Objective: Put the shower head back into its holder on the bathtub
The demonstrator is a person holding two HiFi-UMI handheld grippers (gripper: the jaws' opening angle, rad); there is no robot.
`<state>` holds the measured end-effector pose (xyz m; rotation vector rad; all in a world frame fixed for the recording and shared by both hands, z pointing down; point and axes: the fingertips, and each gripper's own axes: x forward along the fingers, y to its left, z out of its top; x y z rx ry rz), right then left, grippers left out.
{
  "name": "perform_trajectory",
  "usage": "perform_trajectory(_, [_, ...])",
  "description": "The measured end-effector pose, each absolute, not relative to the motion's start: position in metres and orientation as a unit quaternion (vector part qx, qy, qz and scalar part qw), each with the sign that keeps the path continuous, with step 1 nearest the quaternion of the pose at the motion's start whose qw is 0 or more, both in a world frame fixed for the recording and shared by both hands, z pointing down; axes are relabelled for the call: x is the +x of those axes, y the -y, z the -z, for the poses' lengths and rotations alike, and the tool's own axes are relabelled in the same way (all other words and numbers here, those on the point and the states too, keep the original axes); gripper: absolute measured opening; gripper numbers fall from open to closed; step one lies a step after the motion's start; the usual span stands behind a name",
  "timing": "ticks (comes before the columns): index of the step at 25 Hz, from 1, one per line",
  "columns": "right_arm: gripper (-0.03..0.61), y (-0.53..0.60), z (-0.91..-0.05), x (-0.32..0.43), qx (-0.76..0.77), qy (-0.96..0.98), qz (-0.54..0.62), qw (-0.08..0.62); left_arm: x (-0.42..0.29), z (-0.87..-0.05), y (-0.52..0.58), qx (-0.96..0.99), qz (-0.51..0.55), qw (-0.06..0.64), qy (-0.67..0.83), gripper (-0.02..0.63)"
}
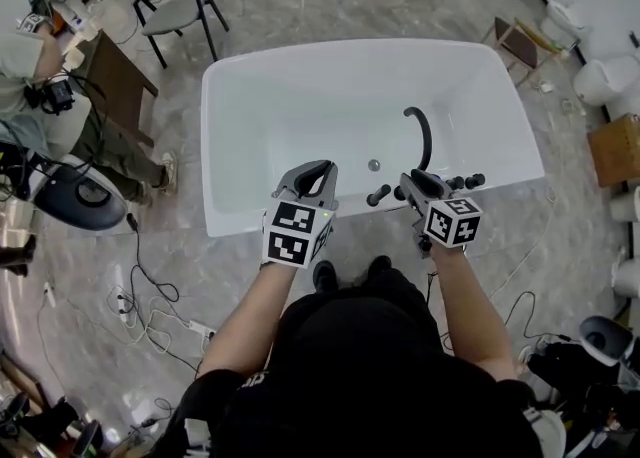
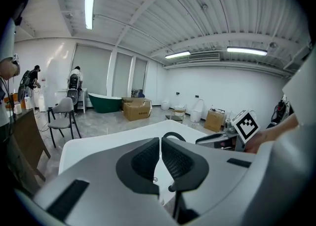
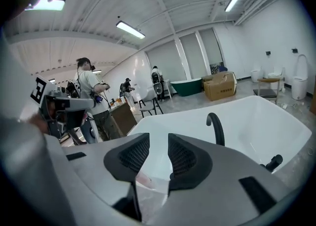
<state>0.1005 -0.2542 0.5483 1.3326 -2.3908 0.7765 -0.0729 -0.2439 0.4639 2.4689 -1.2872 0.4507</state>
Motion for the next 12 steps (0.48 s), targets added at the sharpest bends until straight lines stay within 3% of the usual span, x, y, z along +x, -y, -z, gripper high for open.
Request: perform_trajectory(12, [0.102, 0.237, -0.456, 0.162, 0.438, 0.868, -0.218, 0.086, -0.03, -0.447, 0.239, 0.848, -0.158, 0.181, 0.472, 0.028])
